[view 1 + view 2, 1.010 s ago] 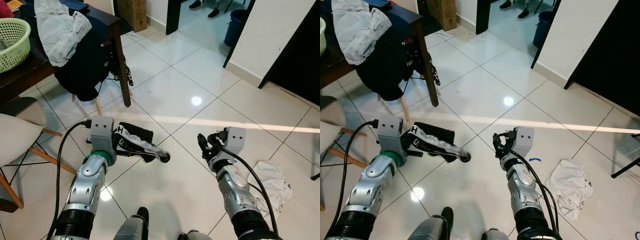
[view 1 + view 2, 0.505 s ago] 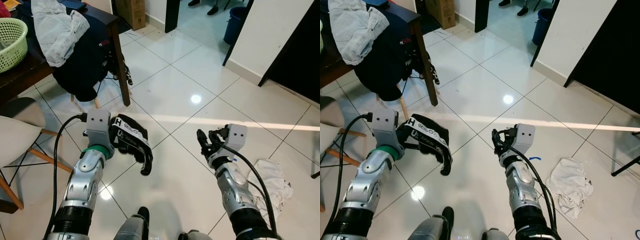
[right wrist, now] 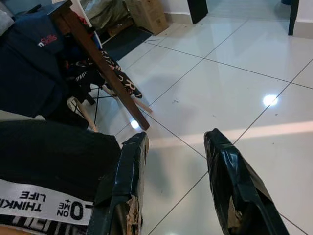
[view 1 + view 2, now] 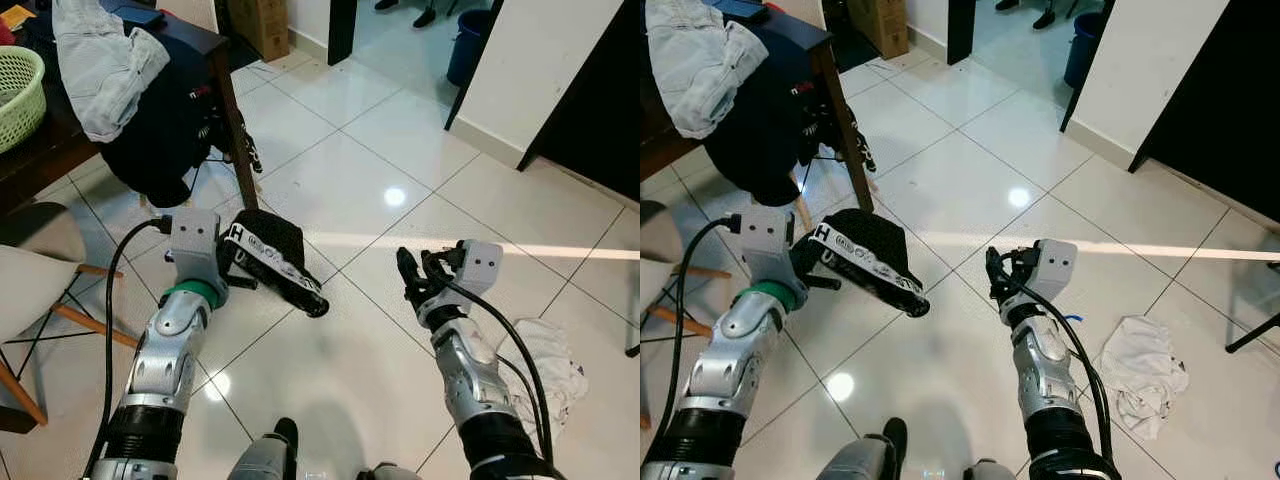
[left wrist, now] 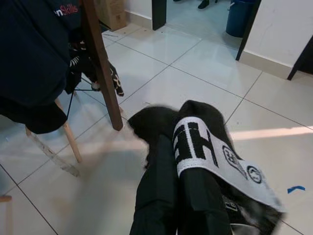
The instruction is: Hang hanger
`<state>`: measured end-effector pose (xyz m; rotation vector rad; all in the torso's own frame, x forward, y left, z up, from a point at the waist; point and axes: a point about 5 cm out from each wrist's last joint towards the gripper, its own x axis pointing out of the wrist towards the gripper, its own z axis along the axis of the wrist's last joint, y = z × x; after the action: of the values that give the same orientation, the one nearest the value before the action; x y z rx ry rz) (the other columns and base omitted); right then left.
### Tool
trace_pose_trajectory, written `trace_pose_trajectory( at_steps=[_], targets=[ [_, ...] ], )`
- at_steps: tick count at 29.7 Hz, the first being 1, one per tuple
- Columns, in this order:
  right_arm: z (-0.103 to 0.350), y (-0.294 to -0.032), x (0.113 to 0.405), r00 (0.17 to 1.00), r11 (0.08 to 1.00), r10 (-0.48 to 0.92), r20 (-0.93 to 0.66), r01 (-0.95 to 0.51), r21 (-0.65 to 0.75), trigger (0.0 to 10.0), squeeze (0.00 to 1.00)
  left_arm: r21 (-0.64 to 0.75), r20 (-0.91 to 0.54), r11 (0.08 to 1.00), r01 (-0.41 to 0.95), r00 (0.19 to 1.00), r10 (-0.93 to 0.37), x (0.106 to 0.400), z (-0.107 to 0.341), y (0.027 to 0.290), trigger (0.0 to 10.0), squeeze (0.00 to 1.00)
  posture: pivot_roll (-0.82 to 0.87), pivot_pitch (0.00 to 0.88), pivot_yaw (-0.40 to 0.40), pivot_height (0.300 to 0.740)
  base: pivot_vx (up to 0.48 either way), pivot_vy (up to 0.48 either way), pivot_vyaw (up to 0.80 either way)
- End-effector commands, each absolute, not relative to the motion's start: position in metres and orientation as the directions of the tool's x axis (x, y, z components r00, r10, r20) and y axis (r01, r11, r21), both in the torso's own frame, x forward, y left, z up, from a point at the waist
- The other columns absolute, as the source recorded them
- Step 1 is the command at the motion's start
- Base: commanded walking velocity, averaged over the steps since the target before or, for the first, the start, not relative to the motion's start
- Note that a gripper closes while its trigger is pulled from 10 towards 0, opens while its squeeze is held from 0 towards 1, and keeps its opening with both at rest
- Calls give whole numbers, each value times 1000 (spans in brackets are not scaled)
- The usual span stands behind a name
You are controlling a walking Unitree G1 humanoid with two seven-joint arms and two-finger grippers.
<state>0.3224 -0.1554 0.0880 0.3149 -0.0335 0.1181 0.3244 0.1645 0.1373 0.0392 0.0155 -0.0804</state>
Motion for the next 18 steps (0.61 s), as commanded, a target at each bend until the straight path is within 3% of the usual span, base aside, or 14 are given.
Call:
trace_pose_trajectory(
  at_steps=[1, 4, 18],
  targets=[
    [86, -155, 320, 993, 935, 104, 59, -118, 336, 10000, 0, 54, 8, 996, 70, 997, -71, 323, 140, 167, 10000, 0, 100, 102, 74, 740, 277, 0, 0],
    [91, -154, 320, 991, 924, 101, 93, -128, 359, 10000, 0, 69, 87, 997, 47, 995, -53, 323, 152, 169, 10000, 0, 102, 100, 75, 740, 287, 0, 0],
    [98, -151, 320, 985, 912, 110, 134, -154, 380, 10000, 0, 93, 198, 996, 3, 980, -22, 323, 172, 175, 10000, 0, 106, 103, 79, 740, 305, 0, 0]
  ],
)
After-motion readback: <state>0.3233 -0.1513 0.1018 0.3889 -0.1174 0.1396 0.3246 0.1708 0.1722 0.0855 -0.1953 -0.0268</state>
